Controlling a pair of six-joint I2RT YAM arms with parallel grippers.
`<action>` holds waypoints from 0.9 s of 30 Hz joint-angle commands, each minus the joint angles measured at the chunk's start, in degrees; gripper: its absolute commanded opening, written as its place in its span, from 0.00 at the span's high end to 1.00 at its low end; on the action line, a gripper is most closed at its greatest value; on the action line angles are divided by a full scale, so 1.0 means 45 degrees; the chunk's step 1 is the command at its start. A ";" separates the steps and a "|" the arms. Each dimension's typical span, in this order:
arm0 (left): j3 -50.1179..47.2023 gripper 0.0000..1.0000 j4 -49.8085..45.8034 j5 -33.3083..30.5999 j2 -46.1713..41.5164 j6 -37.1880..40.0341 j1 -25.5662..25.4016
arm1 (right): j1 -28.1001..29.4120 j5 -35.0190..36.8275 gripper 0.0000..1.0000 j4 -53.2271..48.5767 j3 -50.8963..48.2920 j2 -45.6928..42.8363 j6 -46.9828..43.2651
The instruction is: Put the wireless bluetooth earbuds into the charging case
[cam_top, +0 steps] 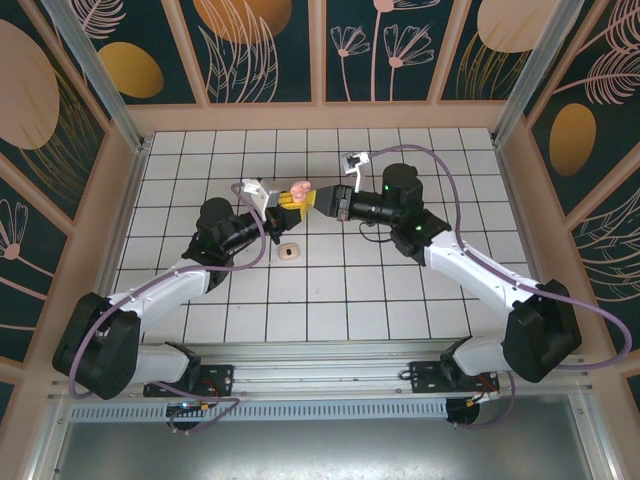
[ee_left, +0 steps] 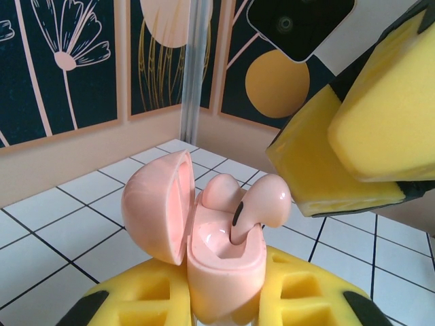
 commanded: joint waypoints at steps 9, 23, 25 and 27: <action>0.0081 0.91 0.0493 0.0290 -0.0188 -0.0199 0.0072 | 0.0116 -0.0467 0.74 0.0853 0.0509 0.0220 0.0116; 0.0101 0.91 0.0570 0.0357 -0.0129 -0.0245 0.0073 | -0.0351 0.0663 0.58 -0.0454 0.0233 -0.0737 -0.0339; 0.0144 0.91 0.0591 0.0383 -0.0107 -0.0242 0.0073 | -0.0360 0.0612 0.58 -0.0356 0.0301 -0.0632 -0.0287; 0.0158 0.91 0.0609 0.0379 -0.0100 -0.0267 0.0063 | -0.0360 0.0505 0.57 -0.0284 0.0362 -0.0508 -0.0241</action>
